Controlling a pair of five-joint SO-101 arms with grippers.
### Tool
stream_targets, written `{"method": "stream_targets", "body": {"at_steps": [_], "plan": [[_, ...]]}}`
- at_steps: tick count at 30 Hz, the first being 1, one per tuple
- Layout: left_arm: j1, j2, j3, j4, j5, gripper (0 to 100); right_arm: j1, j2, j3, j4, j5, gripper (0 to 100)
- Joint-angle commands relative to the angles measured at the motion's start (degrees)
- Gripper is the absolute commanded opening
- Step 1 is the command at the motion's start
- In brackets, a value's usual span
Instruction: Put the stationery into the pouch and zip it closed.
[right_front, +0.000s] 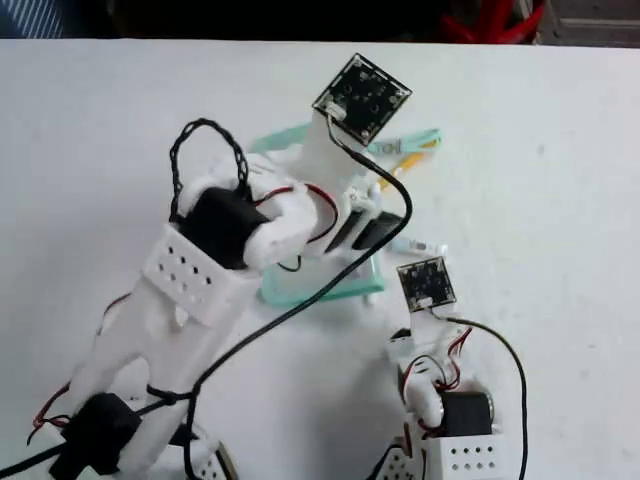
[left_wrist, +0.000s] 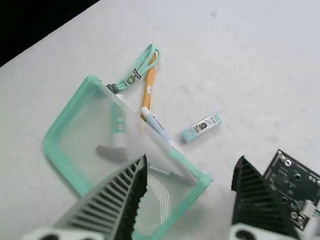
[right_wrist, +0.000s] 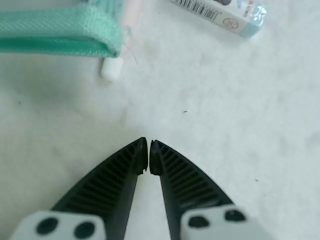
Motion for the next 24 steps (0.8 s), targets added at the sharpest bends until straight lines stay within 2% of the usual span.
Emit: {"method": "stream_targets", "body": {"at_steps": [1, 7, 12, 17, 19, 24], "plan": [[0.75, -0.22, 4.66, -6.86, -0.09, 30, -0.04, -0.31, 0.53, -0.04, -0.18, 2.1], [0.48, -0.04, 14.59, -21.36, 12.48, 30, -0.04, -0.31, 0.53, 0.04, -0.18, 2.1], [-3.21, 6.55, 18.29, -26.64, 11.25, 30, -0.04, -0.31, 0.53, 0.04, -0.18, 2.1], [-3.82, 20.18, 14.15, -29.98, 13.01, 30, -0.04, -0.31, 0.53, 0.04, -0.09, 2.1], [-4.18, 24.22, 9.58, -29.63, 15.74, 30, -0.04, -0.31, 0.53, 0.04, -0.09, 2.1], [-6.90, 33.45, -0.88, -26.81, 16.53, 30, -0.04, -0.31, 0.53, 0.04, -0.09, 2.1]]}}
